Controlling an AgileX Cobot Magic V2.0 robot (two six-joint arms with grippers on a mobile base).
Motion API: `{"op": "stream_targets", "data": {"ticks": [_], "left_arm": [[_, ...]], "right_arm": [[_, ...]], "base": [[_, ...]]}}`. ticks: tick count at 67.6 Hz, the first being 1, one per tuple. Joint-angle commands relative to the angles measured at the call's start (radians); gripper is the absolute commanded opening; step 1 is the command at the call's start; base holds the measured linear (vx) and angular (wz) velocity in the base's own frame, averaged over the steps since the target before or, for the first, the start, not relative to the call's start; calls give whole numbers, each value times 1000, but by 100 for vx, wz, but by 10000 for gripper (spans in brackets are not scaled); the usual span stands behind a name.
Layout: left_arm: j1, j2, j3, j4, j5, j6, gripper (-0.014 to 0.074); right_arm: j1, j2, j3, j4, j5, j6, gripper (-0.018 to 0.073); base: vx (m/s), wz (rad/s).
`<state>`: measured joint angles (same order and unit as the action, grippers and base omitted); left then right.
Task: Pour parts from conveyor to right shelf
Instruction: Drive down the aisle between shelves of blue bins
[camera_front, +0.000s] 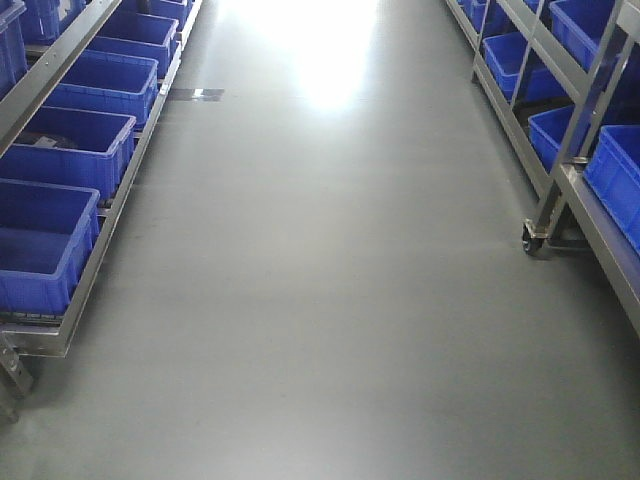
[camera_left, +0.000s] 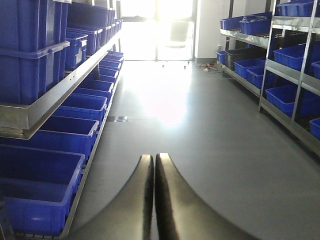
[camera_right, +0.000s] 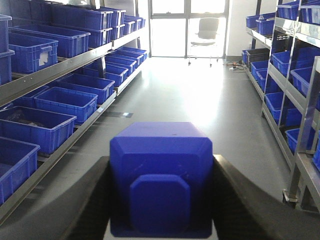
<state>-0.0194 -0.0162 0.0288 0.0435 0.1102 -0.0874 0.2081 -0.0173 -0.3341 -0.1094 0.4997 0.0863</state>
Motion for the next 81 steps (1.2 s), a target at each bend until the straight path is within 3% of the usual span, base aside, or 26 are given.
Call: {"op": "stream_targets", "data": {"ticks": [1,32,81], "left_arm": [[-4,-9,27,-7,-69,-1,-6],[-4,-9,27,-7,-69,-1,-6],[-4,-9,27,-7,-69,-1,-6]], "right_arm": [[-3,11,-28,-10,-78,-6,36],[-3,11,-28,-10,-78,-6,36],[-3,11,-28,-10,-78,-6,36]], "base": [[17,9],[35,-7],[57,-9]]}}
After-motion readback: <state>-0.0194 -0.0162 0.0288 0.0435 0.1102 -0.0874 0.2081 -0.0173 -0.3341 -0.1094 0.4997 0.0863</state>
